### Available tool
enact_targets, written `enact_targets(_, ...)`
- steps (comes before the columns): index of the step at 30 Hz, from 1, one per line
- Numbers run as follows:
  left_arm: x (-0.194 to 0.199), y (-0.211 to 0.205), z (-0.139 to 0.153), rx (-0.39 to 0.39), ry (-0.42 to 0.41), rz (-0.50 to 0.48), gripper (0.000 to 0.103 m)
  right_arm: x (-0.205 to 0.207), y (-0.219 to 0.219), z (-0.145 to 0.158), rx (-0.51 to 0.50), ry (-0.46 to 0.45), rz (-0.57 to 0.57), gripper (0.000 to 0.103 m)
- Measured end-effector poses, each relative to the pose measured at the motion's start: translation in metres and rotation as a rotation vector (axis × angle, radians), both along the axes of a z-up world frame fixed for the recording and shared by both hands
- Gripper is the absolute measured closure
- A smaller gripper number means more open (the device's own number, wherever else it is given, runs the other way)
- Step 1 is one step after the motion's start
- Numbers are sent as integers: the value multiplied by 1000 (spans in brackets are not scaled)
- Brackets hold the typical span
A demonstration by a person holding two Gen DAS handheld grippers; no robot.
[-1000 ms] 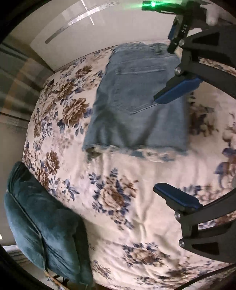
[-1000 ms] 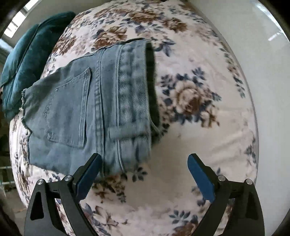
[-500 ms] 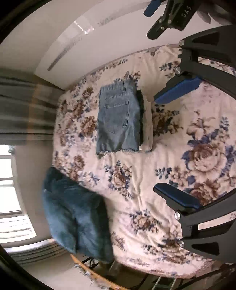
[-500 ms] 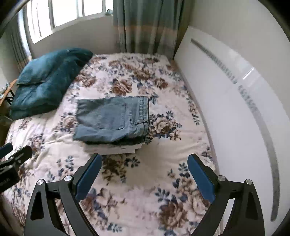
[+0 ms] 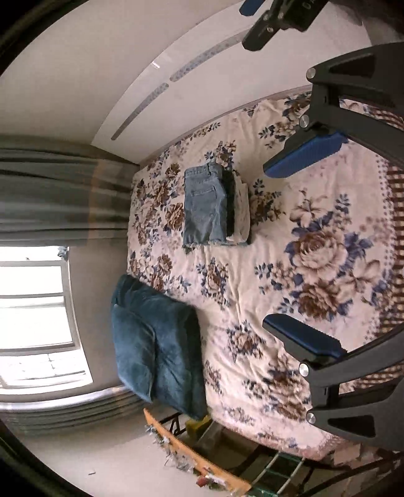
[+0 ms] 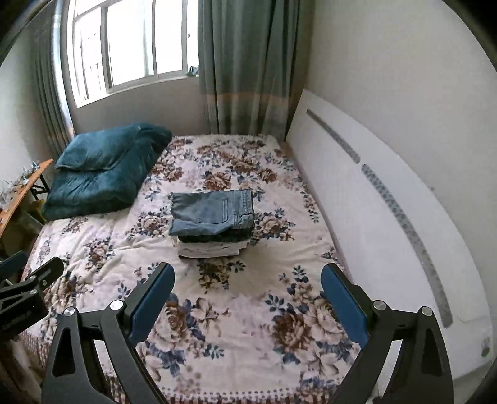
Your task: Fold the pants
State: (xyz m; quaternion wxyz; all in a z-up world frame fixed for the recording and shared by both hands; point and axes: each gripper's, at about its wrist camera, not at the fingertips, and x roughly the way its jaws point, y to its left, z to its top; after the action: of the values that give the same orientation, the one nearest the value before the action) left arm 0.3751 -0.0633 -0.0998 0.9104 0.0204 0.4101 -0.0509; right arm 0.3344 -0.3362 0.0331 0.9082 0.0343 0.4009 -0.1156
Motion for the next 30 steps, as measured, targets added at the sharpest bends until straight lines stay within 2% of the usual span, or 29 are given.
enact_targets(7, -69, 5, 44, -7, -33, -5, 14, -95, 12, 56, 48, -40, 10, 5)
enact_targets(12, -110, -4, 69, -19, -41, -18, 14, -140, 16, 88, 57, -51, 45, 5)
enact_targets(18, -145, -19, 90, 26, -63, -16, 12, -186, 21, 124, -1, -84, 80, 5)
enact_targets(23, -159, -25, 98, 34, -50, -4, 10, -192, 12, 139, 0, -61, 92, 5)
enact_targets(26, -154, -30, 103, 54, -58, 14, 10, -177, 5, 145, -8, -43, 90, 5)
enact_targets(30, -137, -31, 108, 32, -52, 32, 10, -152, -6, 151, 0, -37, 90, 5)
